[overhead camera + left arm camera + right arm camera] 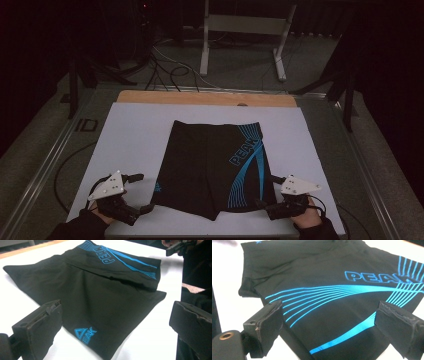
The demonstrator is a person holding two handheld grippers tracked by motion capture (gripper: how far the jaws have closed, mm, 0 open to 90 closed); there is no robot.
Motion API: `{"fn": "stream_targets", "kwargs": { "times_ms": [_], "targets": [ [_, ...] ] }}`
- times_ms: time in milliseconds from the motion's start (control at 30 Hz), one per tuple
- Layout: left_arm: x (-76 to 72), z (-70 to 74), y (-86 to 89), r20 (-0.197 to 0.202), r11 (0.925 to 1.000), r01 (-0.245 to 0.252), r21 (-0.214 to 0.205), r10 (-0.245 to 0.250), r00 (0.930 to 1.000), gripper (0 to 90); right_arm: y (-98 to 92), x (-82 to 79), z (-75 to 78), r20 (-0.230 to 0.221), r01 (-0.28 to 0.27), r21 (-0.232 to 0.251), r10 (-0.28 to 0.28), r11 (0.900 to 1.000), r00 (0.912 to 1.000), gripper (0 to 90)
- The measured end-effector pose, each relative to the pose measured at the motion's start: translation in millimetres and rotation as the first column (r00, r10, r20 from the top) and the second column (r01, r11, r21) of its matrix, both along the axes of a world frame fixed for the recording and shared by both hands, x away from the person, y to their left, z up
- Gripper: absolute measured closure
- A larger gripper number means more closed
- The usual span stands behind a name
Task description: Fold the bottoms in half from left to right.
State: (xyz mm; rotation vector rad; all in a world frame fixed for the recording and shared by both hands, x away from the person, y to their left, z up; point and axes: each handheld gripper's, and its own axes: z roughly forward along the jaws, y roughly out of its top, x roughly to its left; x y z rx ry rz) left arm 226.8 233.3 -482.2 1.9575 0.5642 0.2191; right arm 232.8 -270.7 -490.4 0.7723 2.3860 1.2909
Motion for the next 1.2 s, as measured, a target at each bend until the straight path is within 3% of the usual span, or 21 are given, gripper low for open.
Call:
{"fn": "stream_targets", "kwargs": {
  "times_ms": [200,300,500,533,833,967,1200],
  "targets": [
    [0.7,-0.5,-2.5,-0.004,0.9999,0.007,0.014,-0.007,1.0,0.0,-0.7,-0.9,-1.1,-0.014,-0.006,-0.01,0.006,0.9999,0.9999,8.6],
    [0.4,-0.9,-2.4,-0.005,0.9998,0.013,0.017,-0.013,0.9999,0.0,-0.8,-1.6,-1.0,-0.015,-0.01,-0.039,0.009,0.9992,0.9998,8.6],
    [0.0,-0.6,-3.2,-0.001,0.9992,0.031,0.023,-0.031,0.9995,0.0,1.7,-2.4,-2.8,-0.03,-0.023,-0.04,0.022,0.9989,0.9993,8.9],
    [-0.3,0.7,-4.0,0.0,0.999,0.042,0.014,-0.042,0.9991,0.0,3.9,-3.0,-3.2,-0.031,-0.03,-0.064,0.028,0.9975,0.9991,8.9],
    [-5.0,8.3,-8.0,0.01,0.9973,0.072,0.015,-0.072,0.9973,0.0,9.0,-3.2,2.9,-0.063,-0.042,-0.038,0.04,0.9984,0.9972,8.8],
    [-7.0,15.3,-13.6,0.027,0.9926,0.121,0.006,-0.121,0.9923,0.0,11.7,-5.2,13.7,-0.064,-0.054,-0.028,0.052,0.9981,0.9966,8.8],
    [-4.5,24.3,-9.9,0.024,0.9939,0.11,0.004,-0.11,0.9936,0.0,12.3,-5.9,28.4,-0.069,-0.038,-0.03,0.036,0.9988,0.997,8.8]
  ]
}}
